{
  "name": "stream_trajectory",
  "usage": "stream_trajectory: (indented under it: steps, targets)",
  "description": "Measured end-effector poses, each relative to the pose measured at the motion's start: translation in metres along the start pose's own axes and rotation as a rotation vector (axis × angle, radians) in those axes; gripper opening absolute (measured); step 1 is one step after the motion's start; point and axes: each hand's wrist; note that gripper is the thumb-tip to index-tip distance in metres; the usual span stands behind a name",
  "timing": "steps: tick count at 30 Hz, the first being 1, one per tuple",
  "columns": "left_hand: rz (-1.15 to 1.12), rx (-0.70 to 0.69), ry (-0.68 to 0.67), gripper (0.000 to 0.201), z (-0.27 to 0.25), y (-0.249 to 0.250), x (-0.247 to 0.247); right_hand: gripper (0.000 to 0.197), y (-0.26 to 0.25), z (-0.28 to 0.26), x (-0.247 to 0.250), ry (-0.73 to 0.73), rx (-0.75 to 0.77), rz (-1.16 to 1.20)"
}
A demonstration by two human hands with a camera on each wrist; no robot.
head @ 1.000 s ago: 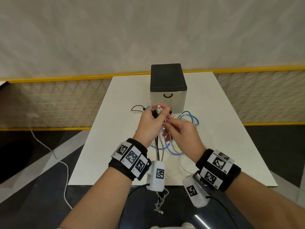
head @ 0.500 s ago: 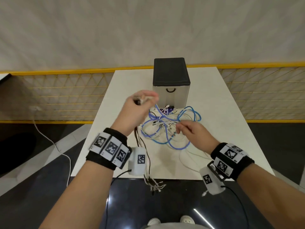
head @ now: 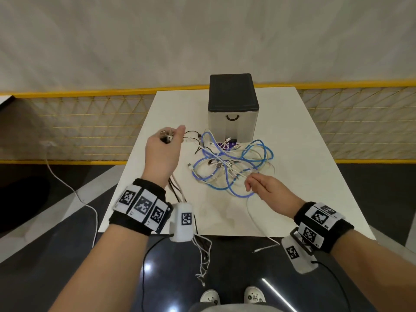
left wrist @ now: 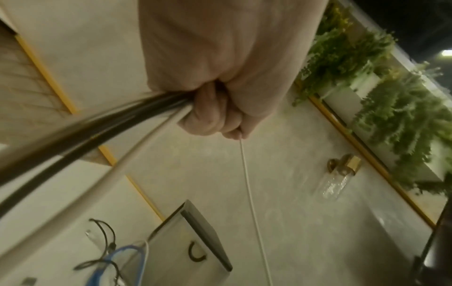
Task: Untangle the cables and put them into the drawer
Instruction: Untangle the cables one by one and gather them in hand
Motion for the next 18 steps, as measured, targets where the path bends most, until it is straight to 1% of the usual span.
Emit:
stream_trajectory:
  steps: [1,2,3,4,5,6,7,8,9,10,11,12,14,16,18]
  targets:
    - [0.015,-0.043,0.007,0.031,-0.002,-0.001,0.004,0.027,0.001,-0.003,-0.004,-0.012,-0.004,-0.014]
    - [0.027,-0.097,-0.002,0.024,-0.006,-0.001,0.006,0.027,-0.003,-0.005,-0.007,-0.02,-0.001,-0.013]
    - [0.029,-0.149,-0.038,0.013,-0.012,-0.002,0.005,0.027,-0.009,-0.006,-0.009,-0.023,0.007,0.002]
    - [0.032,-0.181,-0.113,0.01,-0.021,-0.001,0.003,0.028,-0.017,-0.006,-0.01,-0.02,0.026,0.016]
    - [0.042,-0.192,-0.229,0.021,-0.029,-0.004,0.0,0.029,-0.025,-0.005,-0.01,-0.012,0.052,0.02]
    - [0.062,-0.179,-0.38,0.028,-0.039,-0.006,-0.003,0.03,-0.034,-0.004,-0.008,-0.005,0.08,0.014]
    - [0.103,-0.16,-0.519,0.03,-0.047,-0.01,-0.007,0.03,-0.042,-0.003,-0.006,0.002,0.11,0.013]
    - [0.173,-0.148,-0.618,0.025,-0.054,-0.013,-0.01,0.028,-0.049,-0.001,-0.003,0.01,0.137,0.024]
    - [0.25,-0.146,-0.666,0.016,-0.059,-0.015,-0.013,0.026,-0.055,0.0,0.0,0.023,0.162,0.04]
    - [0.293,-0.145,-0.676,0.014,-0.062,-0.017,-0.014,0.024,-0.059,0.001,0.003,0.038,0.189,0.052]
    - [0.297,-0.158,-0.659,0.018,-0.063,-0.018,-0.014,0.023,-0.062,0.002,0.007,0.053,0.214,0.055]
    - [0.275,-0.177,-0.612,0.021,-0.065,-0.017,-0.014,0.024,-0.062,0.003,0.01,0.063,0.232,0.047]
    - [0.21,-0.253,-0.444,0.022,-0.063,-0.011,-0.01,0.026,-0.051,0.007,0.016,0.074,0.229,-0.005]
    - [0.149,-0.304,-0.26,0.026,-0.058,-0.003,-0.002,0.026,-0.031,0.011,0.023,0.073,0.182,-0.091]
    - [0.086,-0.336,-0.132,0.026,-0.051,0.003,0.009,0.025,-0.01,0.015,0.029,0.067,0.144,-0.181]
Point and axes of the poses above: each hand's wrist, its own z-axis towards the middle knuckle, its own x-axis out of the back of the hand, y = z × x, and after that the axes turned 14 degrees about -z, right-handed
